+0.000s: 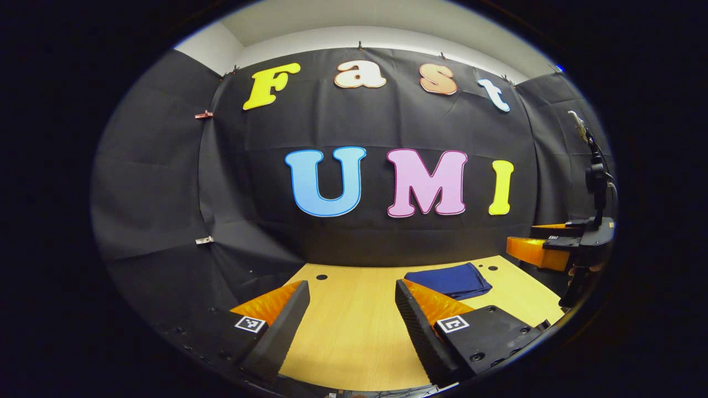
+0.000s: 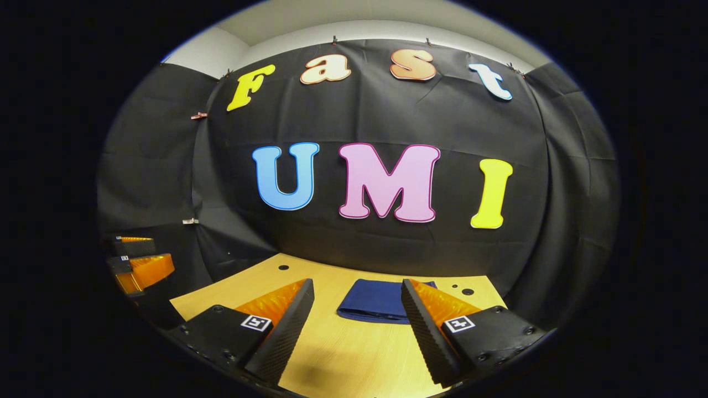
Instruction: Grasp the waist and the cuffs of the jeans and fold them to make the two legs overlap; first hold the waist and fold one-third of the jeans toward the cuffs, then hold the cuffs and fold the remaining one-third in the same direction to finish folding.
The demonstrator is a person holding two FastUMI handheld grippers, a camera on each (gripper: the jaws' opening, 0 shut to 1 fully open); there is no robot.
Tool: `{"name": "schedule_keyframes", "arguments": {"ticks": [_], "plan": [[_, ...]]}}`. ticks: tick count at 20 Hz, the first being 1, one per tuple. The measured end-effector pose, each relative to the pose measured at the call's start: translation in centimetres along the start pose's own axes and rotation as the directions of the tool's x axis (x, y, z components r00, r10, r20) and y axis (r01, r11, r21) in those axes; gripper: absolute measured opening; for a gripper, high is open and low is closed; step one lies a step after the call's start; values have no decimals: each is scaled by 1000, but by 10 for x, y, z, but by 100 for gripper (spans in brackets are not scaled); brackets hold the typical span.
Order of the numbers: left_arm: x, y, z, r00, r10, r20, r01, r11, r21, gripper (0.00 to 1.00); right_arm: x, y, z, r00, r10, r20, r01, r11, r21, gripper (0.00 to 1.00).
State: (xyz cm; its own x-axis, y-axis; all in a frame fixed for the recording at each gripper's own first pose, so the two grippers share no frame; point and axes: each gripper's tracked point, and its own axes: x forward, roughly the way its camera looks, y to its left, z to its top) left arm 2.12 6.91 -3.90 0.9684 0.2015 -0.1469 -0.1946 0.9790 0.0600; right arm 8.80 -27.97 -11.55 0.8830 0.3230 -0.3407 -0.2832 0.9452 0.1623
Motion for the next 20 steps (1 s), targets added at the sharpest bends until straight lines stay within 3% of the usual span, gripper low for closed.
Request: {"name": "schedule_keyframes", "arguments": {"ticks": [20], "plan": [[-18, 13, -8, 997, 69, -20, -69, 998, -8, 96, -1, 6, -4, 999, 44, -13, -44, 999, -8, 96]]}}
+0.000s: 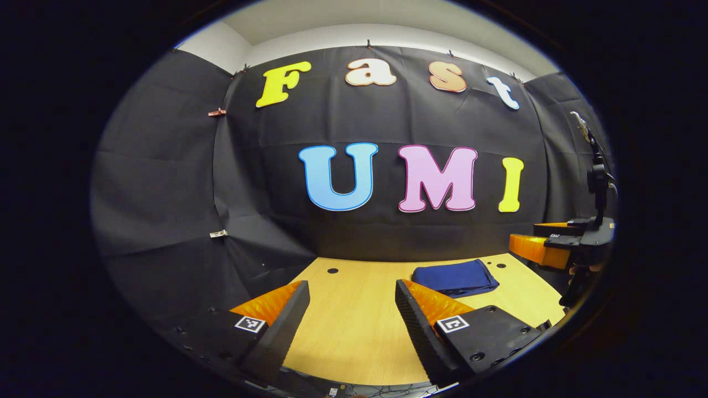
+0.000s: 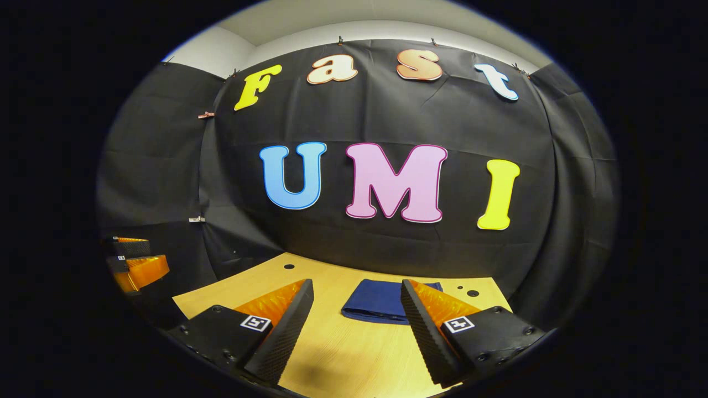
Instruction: Grasp the waist and the cuffs of the jeans and fold them to make the two legs overlap; first hold the waist and fold one-third of the jeans toward the cuffs, then hold the cuffs and fold the remaining one-third in the same direction to finish folding.
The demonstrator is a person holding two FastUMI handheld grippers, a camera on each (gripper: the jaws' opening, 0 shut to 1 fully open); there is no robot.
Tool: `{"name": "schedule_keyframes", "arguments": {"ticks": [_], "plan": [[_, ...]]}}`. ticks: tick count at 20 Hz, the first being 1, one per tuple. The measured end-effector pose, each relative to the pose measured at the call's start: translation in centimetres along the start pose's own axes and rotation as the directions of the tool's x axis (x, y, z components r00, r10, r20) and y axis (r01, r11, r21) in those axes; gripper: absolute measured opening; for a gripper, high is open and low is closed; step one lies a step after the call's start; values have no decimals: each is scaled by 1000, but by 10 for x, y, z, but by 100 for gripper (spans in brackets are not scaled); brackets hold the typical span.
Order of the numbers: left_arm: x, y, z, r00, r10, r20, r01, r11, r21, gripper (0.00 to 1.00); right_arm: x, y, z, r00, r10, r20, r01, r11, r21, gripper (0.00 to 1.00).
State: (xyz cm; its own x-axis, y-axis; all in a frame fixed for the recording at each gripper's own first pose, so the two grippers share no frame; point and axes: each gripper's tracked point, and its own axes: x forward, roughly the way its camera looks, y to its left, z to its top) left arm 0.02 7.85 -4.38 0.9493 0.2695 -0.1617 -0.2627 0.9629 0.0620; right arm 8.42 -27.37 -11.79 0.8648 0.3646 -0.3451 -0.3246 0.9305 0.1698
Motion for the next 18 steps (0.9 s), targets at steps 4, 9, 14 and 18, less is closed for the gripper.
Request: {"name": "schedule_keyframes", "arguments": {"ticks": [4, 9, 14, 18], "plan": [[-1, 5, 3, 1000, 17, 9, -17, 1000, 3, 96, 6, 6, 4, 1000, 15, 4, -15, 1000, -1, 96], [-5, 11, 6, 999, 37, 18, -37, 999, 1, 96, 12, 17, 5, 999, 44, 9, -44, 999, -11, 97], [-7, 14, 5, 998, 53, 15, -53, 999, -6, 96, 14, 24, 8, 998, 65, 15, -65, 998, -20, 97], [-7, 14, 3, 998, 56, 14, -56, 998, -11, 96, 14, 23, 8, 998, 67, 19, -66, 998, -23, 97]]}}
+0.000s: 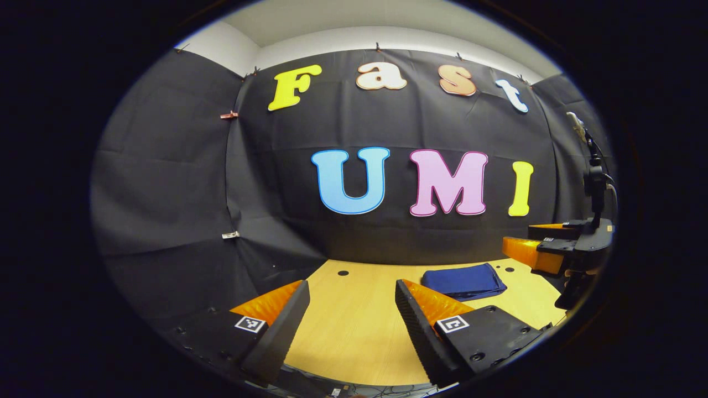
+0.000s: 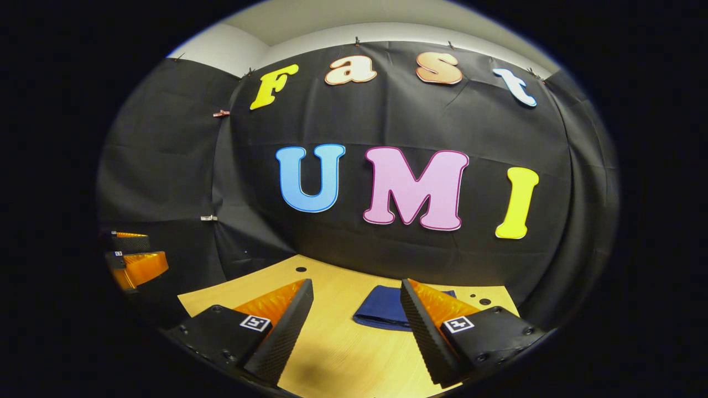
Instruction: Grasp the waist and the cuffs of the jeans and fold them to make the two legs overlap; first hold the waist and fold one-third of the jeans toward the cuffs, then hold the cuffs and fold the remaining one-third in the same direction to finish folding.
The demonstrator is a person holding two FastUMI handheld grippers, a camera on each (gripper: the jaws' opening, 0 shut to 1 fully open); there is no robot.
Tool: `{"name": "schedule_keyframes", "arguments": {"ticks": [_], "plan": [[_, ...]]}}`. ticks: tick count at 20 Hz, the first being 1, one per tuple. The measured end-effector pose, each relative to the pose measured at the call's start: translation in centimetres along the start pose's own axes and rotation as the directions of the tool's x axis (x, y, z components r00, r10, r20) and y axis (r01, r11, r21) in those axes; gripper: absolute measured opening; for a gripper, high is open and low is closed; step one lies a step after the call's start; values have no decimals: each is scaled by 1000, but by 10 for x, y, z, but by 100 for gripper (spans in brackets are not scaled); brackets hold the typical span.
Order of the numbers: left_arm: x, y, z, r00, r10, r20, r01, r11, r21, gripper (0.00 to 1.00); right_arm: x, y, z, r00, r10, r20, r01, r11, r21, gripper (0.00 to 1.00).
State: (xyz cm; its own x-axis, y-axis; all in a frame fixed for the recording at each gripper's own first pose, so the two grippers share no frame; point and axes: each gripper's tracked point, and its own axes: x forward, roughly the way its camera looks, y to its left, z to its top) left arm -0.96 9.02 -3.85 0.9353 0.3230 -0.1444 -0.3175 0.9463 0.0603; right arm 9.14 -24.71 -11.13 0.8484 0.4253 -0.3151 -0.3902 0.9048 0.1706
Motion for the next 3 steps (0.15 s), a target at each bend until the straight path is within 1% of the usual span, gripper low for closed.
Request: {"name": "schedule_keyframes", "arguments": {"ticks": [3], "plan": [[0, -3, -2, 1000, -6, -5, 6, 1000, -7, 96, -1, -5, -2, 1000, -12, -2, 12, 1000, 6, 97]]}}
